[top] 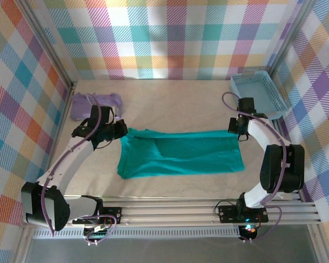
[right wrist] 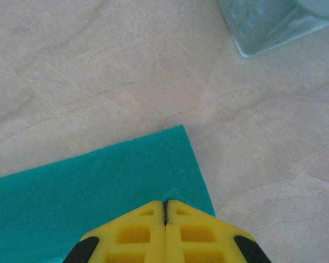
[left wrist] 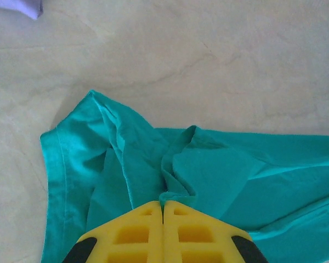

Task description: Fold the inside-out t-shirt

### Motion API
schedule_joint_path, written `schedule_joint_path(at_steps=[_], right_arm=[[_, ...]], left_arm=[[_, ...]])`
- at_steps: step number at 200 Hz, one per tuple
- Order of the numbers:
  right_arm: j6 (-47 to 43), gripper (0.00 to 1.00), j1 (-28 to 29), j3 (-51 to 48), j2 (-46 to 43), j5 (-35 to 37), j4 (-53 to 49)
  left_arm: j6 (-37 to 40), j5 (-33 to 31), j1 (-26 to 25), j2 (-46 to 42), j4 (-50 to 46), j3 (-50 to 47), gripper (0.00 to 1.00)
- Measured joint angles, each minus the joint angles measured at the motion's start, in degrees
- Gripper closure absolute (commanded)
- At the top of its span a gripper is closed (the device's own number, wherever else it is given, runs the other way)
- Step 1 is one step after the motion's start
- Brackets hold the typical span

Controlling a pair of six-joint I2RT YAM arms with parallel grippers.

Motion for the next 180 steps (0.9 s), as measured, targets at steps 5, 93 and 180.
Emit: schedule_joint_path(at_steps=[5, 93, 180], right_arm=[[0.2, 0.99, 0.0, -0.3, -0.1, -0.1, 0.0], [3.0, 0.88, 0.0, -7.5, -2.3, 0.4, -0.6], [8.3, 0.59, 8.2, -19.6, -22.8, -6.4, 9.3]], left_arm=[[-0.1, 0.0, 0.0, -0.5, -0.2, -0.4, 1.0], [-3.6, 0.8, -2.9, -4.6, 0.5, -12.1, 1.0], [-7.0, 0.9, -4.1, -4.5, 4.9, -23.0, 1.0]])
